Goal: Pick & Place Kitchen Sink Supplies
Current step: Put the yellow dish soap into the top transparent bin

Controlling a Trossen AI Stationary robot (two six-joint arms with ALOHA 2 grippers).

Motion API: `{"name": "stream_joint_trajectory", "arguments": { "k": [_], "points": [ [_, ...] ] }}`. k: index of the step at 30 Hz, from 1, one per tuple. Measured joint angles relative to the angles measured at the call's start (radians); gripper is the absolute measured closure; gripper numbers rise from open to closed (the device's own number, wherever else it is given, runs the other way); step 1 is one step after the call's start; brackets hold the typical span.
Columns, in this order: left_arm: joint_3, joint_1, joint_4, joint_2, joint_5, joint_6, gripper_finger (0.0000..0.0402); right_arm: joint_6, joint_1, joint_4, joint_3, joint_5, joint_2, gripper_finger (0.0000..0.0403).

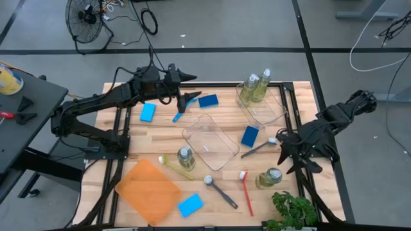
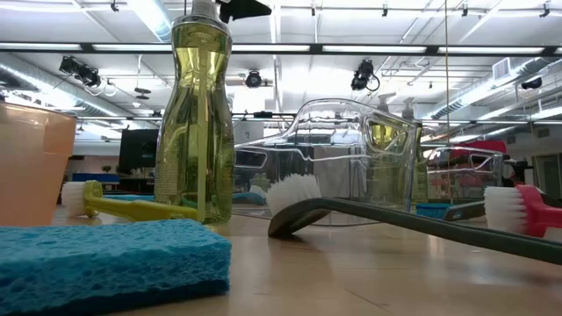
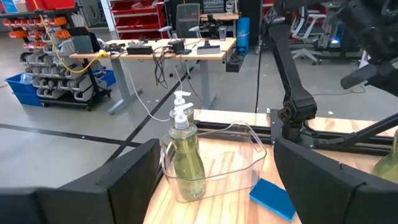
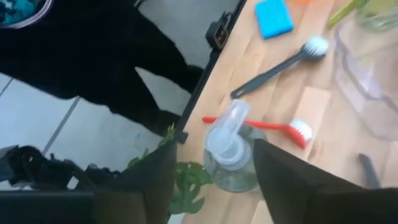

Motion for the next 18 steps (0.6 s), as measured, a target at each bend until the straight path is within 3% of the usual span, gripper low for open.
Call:
{"name": "stream_joint_trajectory", "arguments": {
  "k": [6,18],
  "points": [
    [0.0,0.0,-0.011,0.0,0.0,0.0,0.0081,0.015,0.012,-0.006,0.0,0.001,0.059,0.0151],
    [0.0,0.0,-0.01,0.0,0.0,0.0,0.0081,0.051,0.035,-0.029,0.0,0.054,0.126,0.0156]
  ]
}}
